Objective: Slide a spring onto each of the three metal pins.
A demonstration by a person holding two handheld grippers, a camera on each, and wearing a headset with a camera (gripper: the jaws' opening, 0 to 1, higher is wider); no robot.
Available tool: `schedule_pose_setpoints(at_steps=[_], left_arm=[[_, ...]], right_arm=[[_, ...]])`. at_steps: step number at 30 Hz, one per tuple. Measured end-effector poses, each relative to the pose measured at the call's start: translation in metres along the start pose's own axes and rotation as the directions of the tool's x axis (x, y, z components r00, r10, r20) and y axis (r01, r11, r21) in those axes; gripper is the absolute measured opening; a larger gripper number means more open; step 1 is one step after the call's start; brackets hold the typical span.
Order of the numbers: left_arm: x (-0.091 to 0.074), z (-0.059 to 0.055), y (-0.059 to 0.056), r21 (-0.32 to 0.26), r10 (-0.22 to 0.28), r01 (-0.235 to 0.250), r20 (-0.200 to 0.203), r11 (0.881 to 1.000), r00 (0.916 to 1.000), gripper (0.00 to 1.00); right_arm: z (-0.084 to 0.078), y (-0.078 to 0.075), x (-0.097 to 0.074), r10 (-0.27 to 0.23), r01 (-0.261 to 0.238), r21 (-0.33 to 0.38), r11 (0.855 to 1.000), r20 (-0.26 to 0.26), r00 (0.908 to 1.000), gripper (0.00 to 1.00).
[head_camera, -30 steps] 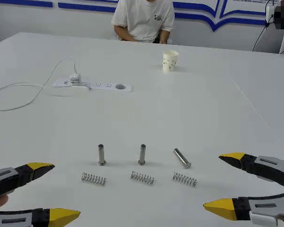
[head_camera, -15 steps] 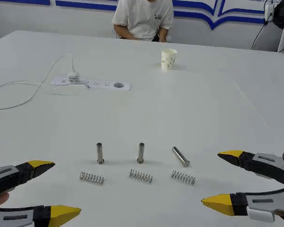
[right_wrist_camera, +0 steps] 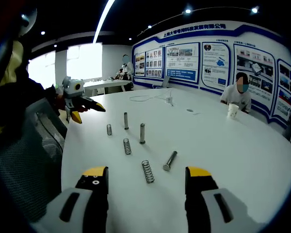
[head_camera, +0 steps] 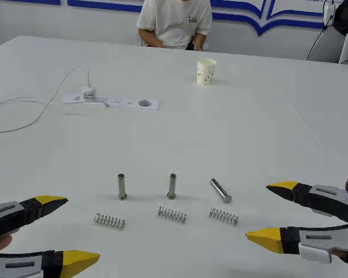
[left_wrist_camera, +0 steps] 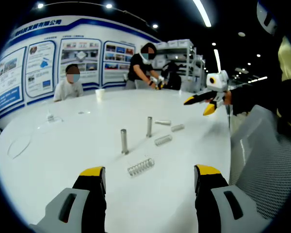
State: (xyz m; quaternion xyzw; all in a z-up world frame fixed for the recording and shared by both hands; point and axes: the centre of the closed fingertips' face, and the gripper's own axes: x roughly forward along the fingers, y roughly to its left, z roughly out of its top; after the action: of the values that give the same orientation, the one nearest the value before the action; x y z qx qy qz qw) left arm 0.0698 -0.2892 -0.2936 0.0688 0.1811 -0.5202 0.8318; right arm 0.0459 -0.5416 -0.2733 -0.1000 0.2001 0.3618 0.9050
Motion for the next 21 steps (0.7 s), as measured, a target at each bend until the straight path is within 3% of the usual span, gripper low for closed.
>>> schedule_pose_setpoints(at_steps=[13,21], left_arm=[[0.001,-0.001,0.001,-0.002,0.004,-0.004,-0.002,1.000,1.0000,0.76],[0.001,-0.001,0.001,-0.002,0.008,-0.008,-0.004,1.000,1.0000,0.75]], right_arm=[[0.012,-0.027,0.012,-0.064,0.065,0.023,0.998,-0.026,0.9976,0.50],[0.018,-0.039,0.031,-0.086,0.088,0.021,0.996,-0.085,0.9927,0.46]])
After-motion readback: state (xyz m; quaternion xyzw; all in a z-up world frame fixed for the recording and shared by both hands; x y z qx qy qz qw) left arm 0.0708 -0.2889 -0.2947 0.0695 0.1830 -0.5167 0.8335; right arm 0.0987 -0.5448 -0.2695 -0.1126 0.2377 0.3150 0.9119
